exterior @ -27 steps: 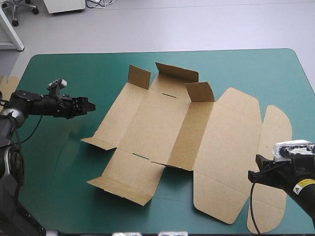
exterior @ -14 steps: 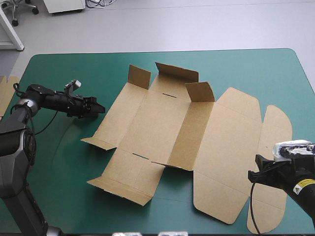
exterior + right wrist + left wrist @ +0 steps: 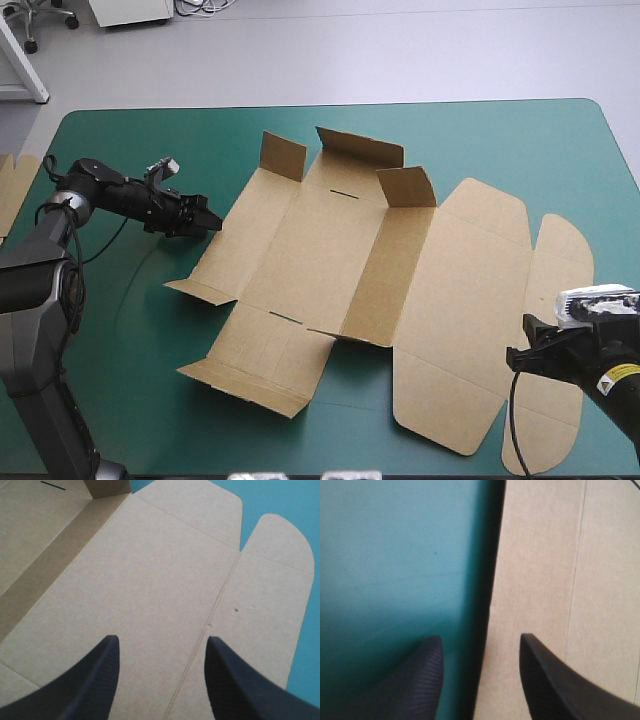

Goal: Fold the box

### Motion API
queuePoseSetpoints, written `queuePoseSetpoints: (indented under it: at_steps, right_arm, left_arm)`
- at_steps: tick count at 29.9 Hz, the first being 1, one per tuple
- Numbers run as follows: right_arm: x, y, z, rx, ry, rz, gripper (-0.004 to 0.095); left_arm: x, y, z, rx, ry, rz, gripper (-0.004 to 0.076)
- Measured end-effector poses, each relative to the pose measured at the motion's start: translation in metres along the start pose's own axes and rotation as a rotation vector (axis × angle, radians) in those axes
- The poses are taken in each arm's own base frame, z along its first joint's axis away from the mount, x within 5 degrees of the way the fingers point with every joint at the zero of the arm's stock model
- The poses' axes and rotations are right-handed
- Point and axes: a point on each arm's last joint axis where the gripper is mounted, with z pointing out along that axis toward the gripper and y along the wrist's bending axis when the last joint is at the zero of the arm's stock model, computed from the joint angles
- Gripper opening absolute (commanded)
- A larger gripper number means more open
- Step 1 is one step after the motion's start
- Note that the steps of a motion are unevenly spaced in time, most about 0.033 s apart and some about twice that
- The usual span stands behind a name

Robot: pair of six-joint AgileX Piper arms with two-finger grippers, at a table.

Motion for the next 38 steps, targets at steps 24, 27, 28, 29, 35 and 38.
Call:
queuePoseSetpoints:
  at_steps: [24,27,28,29,35,38]
  right_arm:
    - [0.0,-0.001,0.0,0.014,0.0,0.004,0.0498]
    - [0.0,-0.001,0.0,0.014,0.0,0.004,0.0498]
    - [0.0,-0.001,0.0,0.014,0.0,0.004,0.0498]
    - [0.0,-0.001,0.0,0.014,0.0,0.004,0.0497]
    - [0.0,-0.001,0.0,0.014,0.0,0.004,0.0498]
    - [0.0,-0.001,0.0,0.014,0.0,0.004,0.0498]
  left_arm:
    - [0.029,-0.033,0.018,0.091,0.046,0.052,0.0358]
    - [0.028,-0.038,0.024,0.146,0.024,0.052,0.0358]
    - [0.028,-0.039,0.025,0.165,0.013,0.051,0.0358]
    - [0.027,-0.04,0.025,0.178,0.004,0.05,0.0358]
    - [0.026,-0.04,0.029,0.19,0.003,0.051,0.0358]
    - [0.027,-0.046,0.034,0.195,0.015,0.066,0.0358]
